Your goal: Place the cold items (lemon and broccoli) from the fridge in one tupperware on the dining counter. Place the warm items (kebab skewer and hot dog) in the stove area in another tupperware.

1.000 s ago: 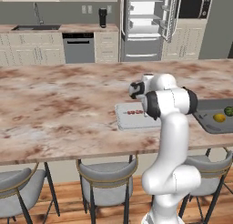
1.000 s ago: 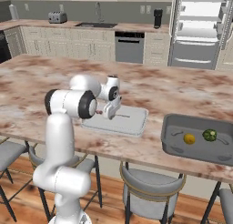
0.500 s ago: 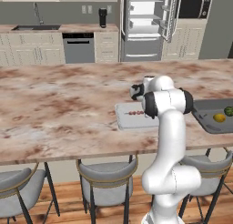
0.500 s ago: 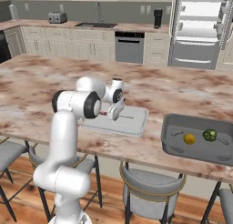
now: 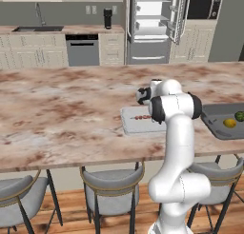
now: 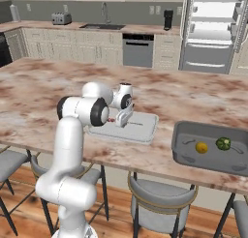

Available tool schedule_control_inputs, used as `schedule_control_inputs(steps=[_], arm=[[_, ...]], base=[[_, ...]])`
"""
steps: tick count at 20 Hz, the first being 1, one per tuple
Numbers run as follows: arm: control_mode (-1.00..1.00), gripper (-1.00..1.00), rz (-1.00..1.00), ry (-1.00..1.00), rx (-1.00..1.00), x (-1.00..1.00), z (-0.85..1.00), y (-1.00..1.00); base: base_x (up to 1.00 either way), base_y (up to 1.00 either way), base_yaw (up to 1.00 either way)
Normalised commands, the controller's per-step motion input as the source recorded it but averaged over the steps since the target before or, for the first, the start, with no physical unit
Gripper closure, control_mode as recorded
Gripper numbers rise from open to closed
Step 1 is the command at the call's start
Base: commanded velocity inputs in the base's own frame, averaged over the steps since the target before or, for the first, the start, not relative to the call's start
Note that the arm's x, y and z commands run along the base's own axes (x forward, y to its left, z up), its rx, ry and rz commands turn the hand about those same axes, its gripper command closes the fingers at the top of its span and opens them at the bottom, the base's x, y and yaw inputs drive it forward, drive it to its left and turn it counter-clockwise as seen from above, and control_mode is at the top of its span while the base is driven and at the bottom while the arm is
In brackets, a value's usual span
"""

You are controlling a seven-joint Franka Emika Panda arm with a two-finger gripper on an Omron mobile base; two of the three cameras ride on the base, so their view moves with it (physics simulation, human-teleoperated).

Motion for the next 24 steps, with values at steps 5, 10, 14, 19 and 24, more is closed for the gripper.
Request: schedule_control_inputs(steps=[5, 10, 14, 19, 24], arm=[[-1.0, -1.0, -0.03, -0.02, 0.0, -0.08, -0.02, -0.05], [-1.0, -1.0, -0.11, 0.0, 0.0, -0.15, 0.19, 0.0], [-1.0, -1.0, -0.14, -0.1, -0.03, -0.28, 0.59, 0.0], [-1.0, -1.0, -0.2, -0.15, -0.04, -0.5, 0.68, 0.0], [-1.0, -1.0, -0.4, -0.02, 0.03, -0.78, 0.61, 0.0]], base=[[0.0, 0.0, 0.0], [0.0, 0.0, 0.0], [0.0, 0.0, 0.0], [0.0, 0.0, 0.0], [0.0, 0.0, 0.0]])
